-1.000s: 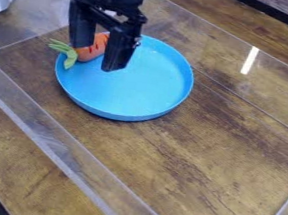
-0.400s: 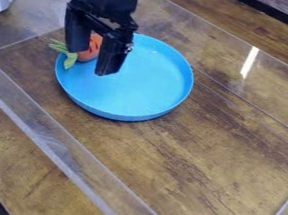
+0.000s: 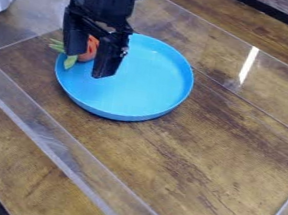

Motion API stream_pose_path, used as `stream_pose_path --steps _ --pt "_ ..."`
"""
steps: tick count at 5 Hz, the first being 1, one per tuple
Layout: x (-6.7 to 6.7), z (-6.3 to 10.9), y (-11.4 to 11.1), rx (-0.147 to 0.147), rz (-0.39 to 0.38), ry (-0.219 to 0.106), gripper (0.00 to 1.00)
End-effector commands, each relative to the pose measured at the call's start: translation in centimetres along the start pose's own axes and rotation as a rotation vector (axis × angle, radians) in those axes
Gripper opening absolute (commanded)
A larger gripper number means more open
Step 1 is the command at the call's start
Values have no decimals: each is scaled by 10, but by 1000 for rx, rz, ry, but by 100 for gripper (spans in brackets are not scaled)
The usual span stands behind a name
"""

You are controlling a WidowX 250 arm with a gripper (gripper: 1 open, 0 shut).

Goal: Put the carrot in the blue tray

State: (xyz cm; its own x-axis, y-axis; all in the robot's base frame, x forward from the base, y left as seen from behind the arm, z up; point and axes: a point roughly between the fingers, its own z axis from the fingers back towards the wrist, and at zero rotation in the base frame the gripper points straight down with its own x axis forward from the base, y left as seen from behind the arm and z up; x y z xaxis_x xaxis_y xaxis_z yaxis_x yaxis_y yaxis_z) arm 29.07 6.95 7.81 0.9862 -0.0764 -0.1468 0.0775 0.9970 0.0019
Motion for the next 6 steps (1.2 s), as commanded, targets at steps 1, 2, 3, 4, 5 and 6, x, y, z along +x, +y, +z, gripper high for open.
stream_pose_path --steps 1,2,3,4,5,6 --pt "1 6 11 8 14 -32 100" --pt "1 3 14 8 5 -31 100" --pt "2 2 17 8 2 -35 100" --pt "3 1 20 8 0 -40 100" --pt "4 0 23 9 -4 -43 100" --pt "4 1 26 8 -2 -50 100"
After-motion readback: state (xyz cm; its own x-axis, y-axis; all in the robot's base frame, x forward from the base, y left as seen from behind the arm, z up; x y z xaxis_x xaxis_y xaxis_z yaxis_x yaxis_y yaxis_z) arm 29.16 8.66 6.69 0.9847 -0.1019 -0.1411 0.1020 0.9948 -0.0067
